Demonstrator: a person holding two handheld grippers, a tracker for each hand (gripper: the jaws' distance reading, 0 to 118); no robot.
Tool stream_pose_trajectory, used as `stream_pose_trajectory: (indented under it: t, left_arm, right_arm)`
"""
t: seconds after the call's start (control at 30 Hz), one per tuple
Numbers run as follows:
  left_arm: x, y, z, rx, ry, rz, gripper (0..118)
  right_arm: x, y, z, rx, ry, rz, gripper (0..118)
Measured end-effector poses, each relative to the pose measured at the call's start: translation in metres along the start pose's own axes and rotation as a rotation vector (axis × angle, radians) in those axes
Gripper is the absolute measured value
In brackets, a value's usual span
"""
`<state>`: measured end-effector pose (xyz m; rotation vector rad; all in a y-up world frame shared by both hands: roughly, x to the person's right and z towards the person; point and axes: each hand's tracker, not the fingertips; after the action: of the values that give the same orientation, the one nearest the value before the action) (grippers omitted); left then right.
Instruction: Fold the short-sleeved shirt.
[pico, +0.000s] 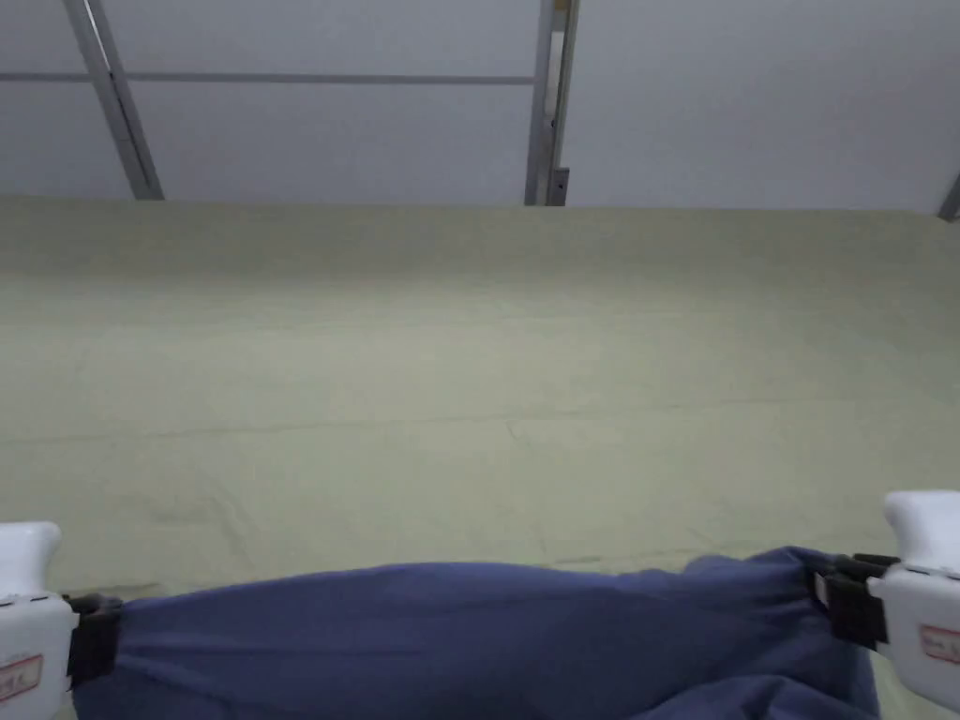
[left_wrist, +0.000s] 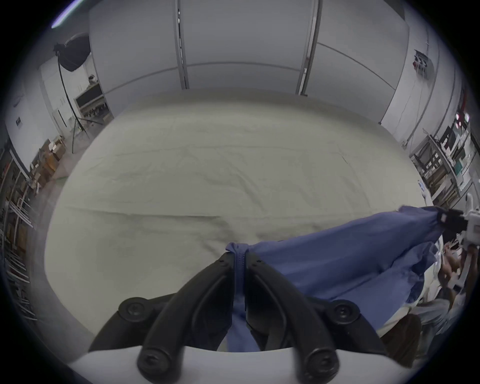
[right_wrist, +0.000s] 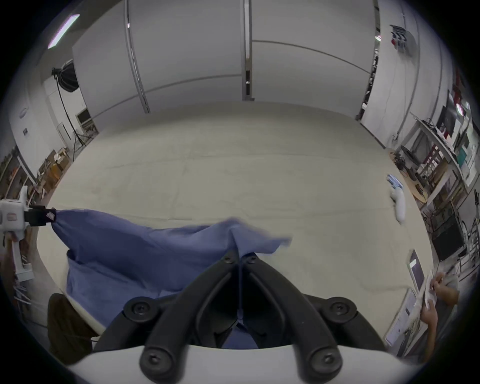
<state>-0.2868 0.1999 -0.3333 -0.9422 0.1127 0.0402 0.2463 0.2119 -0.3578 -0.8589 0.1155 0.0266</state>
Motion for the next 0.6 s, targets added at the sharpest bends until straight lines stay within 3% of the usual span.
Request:
stream_pose_trajectory:
  t: [0.1,0.23,0.43,0.57,0.6]
  left_arm:
    - [-0.003,-0.041,0.020,-0.035,0.019,-0.026,7]
    - [-0.003,-0.103,0.022,-0.162,0.013,-0.077,7]
    - [0.001,-0.164,-0.006,-0.294,0.094,-0.189,7]
    - [-0.008,-0.173,-0.010,-0.300,0.117,-0.166,8]
    - [-0.013,-0.170,-0.006,-0.285,0.120,-0.129,14]
  right_arm:
    - [0.005,-0.038,0.028,-0.047,0.010,-0.043,4]
    - [-0.007,-0.100,0.031,-0.153,-0.040,0.033,4]
    - [-0.006,-0.174,-0.010,-0.336,-0.078,0.026,4]
    - [-0.006,-0.184,-0.013,-0.306,-0.105,0.045,4]
    - [-0.007,-0.180,-0.011,-0.279,-0.114,0.036,5]
